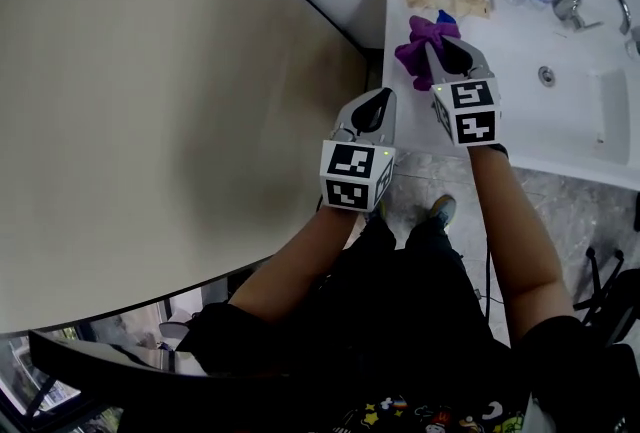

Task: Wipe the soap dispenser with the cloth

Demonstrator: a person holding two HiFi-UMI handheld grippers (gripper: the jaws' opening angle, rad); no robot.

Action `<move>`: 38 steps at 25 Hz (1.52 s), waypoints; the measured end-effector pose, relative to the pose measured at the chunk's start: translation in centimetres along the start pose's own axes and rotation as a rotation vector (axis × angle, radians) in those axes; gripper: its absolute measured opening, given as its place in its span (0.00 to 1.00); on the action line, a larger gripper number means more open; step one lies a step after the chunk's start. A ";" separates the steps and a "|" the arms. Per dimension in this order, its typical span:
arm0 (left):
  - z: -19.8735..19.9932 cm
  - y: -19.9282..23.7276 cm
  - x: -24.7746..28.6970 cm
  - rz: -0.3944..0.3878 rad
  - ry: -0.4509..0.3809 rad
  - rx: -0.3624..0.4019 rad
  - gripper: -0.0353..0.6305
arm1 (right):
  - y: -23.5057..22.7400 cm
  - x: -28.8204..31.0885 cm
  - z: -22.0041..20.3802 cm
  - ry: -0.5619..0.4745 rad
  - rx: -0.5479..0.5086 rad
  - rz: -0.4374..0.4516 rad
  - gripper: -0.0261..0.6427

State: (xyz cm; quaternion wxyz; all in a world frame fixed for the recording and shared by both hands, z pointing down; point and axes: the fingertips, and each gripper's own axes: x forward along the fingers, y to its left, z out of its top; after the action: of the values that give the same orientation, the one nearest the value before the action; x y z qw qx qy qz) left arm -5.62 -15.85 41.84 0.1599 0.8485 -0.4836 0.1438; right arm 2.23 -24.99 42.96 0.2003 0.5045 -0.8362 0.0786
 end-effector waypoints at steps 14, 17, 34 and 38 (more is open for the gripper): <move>-4.5 4.8 -0.7 -0.008 0.062 -0.043 0.06 | 2.8 6.0 -6.3 0.144 0.010 0.002 0.16; -5.4 5.1 -0.7 -0.012 0.070 -0.052 0.06 | 3.2 6.4 -7.5 0.168 0.016 0.009 0.16; -4.5 0.2 -1.3 -0.065 0.036 -0.057 0.06 | 4.5 -1.8 -14.3 0.475 0.002 0.161 0.16; -4.2 -0.9 -1.8 -0.065 0.036 -0.052 0.06 | 3.6 -2.3 -15.1 0.467 0.024 0.145 0.18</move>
State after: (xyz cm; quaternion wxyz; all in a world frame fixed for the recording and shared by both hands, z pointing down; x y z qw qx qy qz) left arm -6.15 -12.30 44.86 0.1951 0.8565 -0.4565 0.1410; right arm 3.91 -16.35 55.95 0.3760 0.4137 -0.8003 0.2169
